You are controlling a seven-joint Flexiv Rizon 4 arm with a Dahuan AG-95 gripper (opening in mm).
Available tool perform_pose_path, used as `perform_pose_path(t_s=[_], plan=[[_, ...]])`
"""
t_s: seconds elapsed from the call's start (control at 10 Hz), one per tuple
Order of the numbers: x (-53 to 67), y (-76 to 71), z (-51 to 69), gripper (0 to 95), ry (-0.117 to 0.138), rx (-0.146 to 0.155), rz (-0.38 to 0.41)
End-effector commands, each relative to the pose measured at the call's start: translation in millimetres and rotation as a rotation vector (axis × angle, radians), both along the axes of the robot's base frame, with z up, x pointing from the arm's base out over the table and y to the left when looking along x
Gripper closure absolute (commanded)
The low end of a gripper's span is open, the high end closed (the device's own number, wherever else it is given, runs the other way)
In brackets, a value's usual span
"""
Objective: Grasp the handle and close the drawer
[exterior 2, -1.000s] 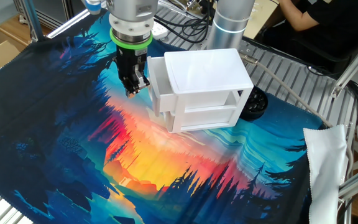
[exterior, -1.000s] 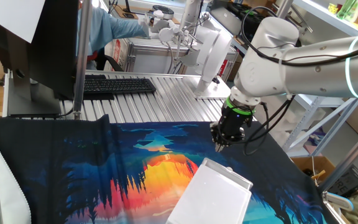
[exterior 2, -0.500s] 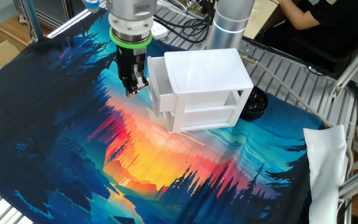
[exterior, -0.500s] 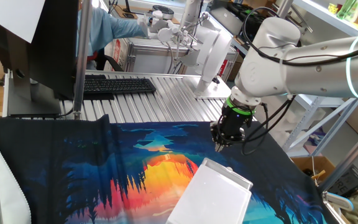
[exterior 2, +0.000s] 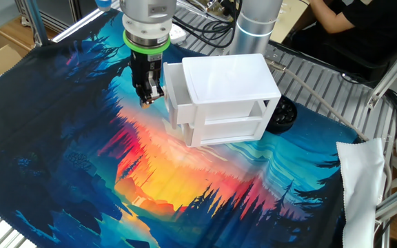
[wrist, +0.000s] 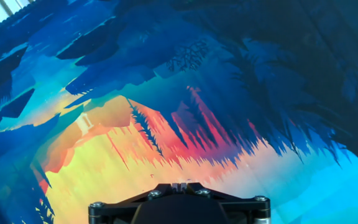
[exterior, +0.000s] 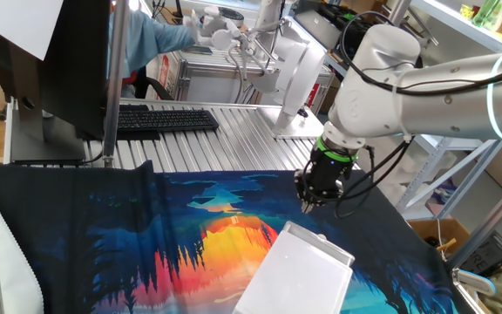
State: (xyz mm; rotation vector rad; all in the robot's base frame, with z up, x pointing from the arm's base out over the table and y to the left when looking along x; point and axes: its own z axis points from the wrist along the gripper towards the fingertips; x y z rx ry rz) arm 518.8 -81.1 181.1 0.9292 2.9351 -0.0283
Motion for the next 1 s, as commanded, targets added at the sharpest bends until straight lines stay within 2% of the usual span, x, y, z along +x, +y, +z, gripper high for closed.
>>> perform_pose_path(t_s=[0.1,0.4,0.8,1.0], plan=[[-0.3,0.3,-0.1,95.0,0.002,0.005,-0.005],[-0.3,0.3,-0.1,95.0,0.002,0.005,-0.058],[-0.3,0.3,-0.1,95.0,0.013,0.002,0.003],[-0.3,0.3,-0.1,95.0,0.014,0.003,0.0]])
